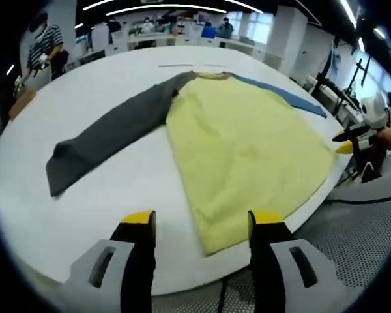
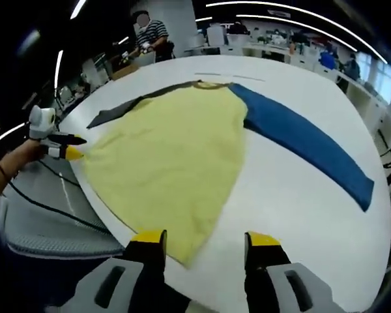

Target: Fold the garment on the visible template until the final outline fits inside the template.

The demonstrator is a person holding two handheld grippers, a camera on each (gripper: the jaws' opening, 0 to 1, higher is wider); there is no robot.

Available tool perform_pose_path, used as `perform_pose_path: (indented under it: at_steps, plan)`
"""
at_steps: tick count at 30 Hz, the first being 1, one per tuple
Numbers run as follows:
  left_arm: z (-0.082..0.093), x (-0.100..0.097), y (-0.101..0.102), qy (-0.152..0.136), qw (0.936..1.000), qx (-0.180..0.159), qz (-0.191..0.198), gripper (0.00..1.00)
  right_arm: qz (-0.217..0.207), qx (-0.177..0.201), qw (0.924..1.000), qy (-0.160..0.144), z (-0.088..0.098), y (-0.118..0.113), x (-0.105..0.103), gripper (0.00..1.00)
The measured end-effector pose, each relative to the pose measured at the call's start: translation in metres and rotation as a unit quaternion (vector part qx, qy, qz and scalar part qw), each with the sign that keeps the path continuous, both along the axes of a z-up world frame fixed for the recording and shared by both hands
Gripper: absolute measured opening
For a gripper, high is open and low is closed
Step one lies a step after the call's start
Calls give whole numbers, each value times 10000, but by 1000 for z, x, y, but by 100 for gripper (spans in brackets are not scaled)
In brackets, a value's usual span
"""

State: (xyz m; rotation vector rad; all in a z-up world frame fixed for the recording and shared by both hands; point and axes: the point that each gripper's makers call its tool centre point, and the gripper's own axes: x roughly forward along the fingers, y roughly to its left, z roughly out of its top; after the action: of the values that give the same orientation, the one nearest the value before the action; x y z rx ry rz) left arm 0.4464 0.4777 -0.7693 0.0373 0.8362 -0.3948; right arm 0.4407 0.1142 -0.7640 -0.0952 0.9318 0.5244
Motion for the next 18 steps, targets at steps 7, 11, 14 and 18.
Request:
perform_pose_path:
  at_steps: [7, 11, 14, 18]
  plan:
    - [5, 5, -2, -218, 9997, -77, -41, 74, -235, 131, 9992, -299, 13, -17, 18, 70]
    - [9, 8, -5, -370, 9991, -182, -107, 84, -587, 155, 9970, -473, 20, -37, 31, 78]
    - [10, 9, -5, -429, 9988, -176, -176, 88, -1027, 408, 9921, -594, 28, -52, 44, 83]
    - [16, 13, -8, -585, 9976, -288, -222, 95, -1281, 373, 9887, -689, 34, -80, 59, 85]
